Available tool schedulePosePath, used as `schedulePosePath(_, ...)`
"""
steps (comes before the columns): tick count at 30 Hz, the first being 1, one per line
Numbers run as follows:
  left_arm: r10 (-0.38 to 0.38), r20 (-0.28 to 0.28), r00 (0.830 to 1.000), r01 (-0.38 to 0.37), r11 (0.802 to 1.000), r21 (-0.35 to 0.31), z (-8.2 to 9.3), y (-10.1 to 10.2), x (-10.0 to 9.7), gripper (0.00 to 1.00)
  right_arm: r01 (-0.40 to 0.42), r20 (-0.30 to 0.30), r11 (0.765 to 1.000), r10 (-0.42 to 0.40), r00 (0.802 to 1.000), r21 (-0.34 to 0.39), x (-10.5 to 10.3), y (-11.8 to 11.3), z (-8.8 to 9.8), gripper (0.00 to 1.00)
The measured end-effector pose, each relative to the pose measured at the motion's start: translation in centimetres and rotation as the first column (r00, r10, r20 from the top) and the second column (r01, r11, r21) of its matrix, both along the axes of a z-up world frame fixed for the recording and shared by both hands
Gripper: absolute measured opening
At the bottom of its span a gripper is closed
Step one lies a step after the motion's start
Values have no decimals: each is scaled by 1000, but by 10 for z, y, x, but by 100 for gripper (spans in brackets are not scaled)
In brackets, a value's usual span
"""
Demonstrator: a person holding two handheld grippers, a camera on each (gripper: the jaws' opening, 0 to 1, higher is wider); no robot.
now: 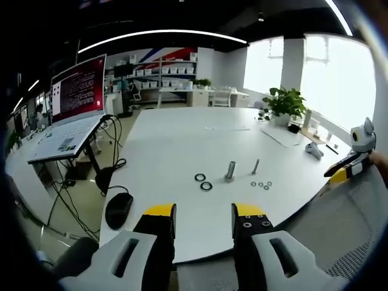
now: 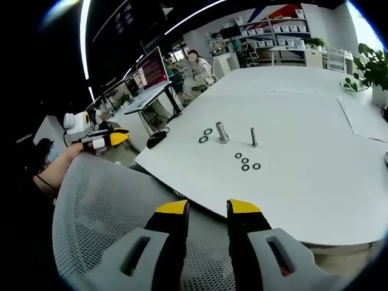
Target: Place the washer onto the threaded stud by aligning its center hole with the stud, sliding it down to the base, and recovering from edge contact or off-axis alignment until the washer reaches the visible bottom stop.
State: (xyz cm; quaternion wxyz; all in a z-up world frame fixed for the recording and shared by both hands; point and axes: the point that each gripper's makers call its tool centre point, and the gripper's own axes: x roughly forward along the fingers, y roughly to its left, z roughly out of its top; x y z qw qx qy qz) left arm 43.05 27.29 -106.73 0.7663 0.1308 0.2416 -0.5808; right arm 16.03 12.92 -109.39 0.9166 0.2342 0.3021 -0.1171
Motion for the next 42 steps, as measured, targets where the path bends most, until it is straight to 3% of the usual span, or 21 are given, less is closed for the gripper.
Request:
schedulePosePath(5,-52,4,999,52,998,25,-4,-3,-6,32,9,-19,1000,-9,1000,8,-2,1,-3,27)
schedulePosePath(10,-44,7,999,43,999,4,-6,-2,6,34,25,-39,1000,-25,999,-3,-4,-3,-5,28)
schedulePosePath(21,-18,10,1000,18,998,-62,3,-6,9,39,-7,-83,1000,5,997,-19,-7,-2,-9,28)
schedulePosePath(25,-9,4,1000,9,996,-86,7,-6,6,37,-87,-116,996,83,990,-28,-6,8,-12,28)
schedulePosePath(28,4,-22,1000,-5,998,-63,3,-4,5,36,-128,-139,992,123,983,-23,-6,13,-14,29)
schedulePosePath(32,42,-17,999,-43,996,-84,9,-4,8,36,-237,-179,971,233,956,-6,-7,25,-18,29)
schedulePosePath(34,51,-20,998,-52,995,-79,8,-2,8,36,-240,-145,971,240,960,15,-4,27,-15,29)
schedulePosePath(38,55,-23,998,-56,996,-65,7,-2,7,36,-236,-125,970,241,962,55,-3,14,-14,28)
schedulePosePath(42,55,-25,998,-57,996,-66,7,-1,8,36,-250,-166,968,248,954,9,-2,-9,-17,29)
